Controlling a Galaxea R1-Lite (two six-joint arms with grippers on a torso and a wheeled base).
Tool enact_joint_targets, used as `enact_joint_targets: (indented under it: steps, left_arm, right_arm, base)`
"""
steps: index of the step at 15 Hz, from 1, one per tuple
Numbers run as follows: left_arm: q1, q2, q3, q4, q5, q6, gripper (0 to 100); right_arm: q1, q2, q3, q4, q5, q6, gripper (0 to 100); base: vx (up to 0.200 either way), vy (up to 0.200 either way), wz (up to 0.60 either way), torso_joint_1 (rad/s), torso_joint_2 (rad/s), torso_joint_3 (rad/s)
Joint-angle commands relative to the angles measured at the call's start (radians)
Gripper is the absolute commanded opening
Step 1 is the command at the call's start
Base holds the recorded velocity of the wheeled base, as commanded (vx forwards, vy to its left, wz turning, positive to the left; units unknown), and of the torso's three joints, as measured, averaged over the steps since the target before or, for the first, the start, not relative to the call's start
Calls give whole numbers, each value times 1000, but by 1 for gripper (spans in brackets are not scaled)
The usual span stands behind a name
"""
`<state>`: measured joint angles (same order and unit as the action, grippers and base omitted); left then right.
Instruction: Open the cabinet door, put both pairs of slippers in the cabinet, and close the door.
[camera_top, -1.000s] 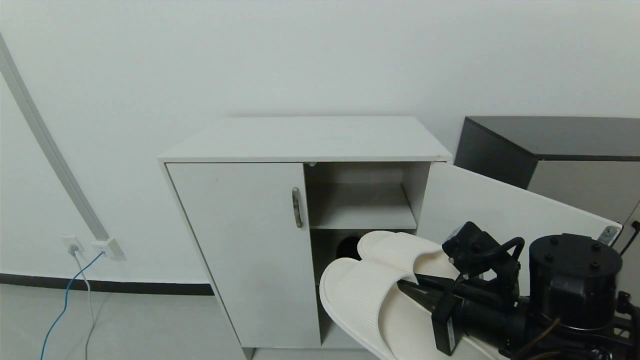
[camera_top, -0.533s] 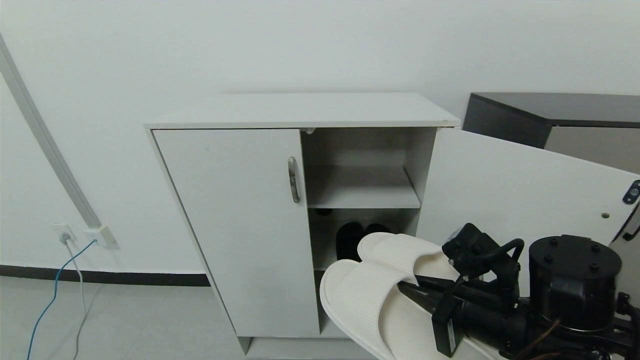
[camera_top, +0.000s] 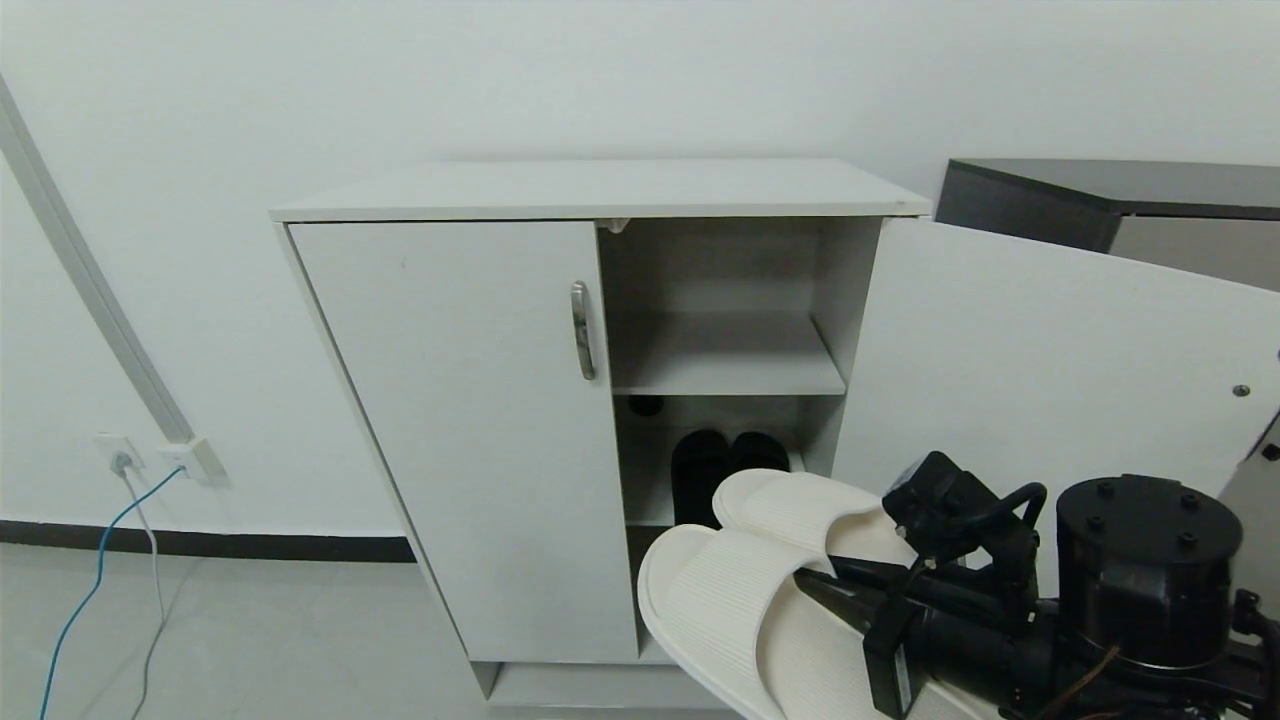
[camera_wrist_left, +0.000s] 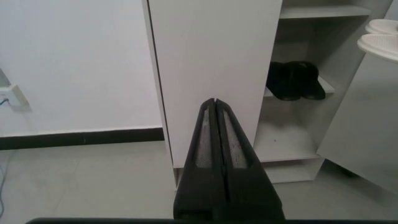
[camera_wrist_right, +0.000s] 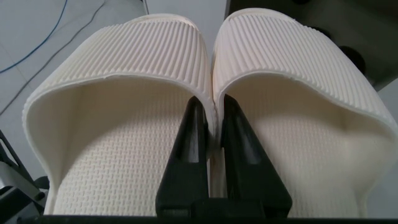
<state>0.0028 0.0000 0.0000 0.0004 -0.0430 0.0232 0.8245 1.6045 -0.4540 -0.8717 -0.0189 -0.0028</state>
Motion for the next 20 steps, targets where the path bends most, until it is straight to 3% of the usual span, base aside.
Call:
enact_joint_targets:
  steps: [1,20]
  left_arm:
    - [0,0,0,0,0,0,0]
    - [0,0,0,0,0,-2,0]
  right_arm:
    - [1,2,0,-1,1,0,0]
    - [5,3,8,0,1,0,0]
  base:
    - [0,0,0,0,0,0]
    - [0,11,0,-3,17,18]
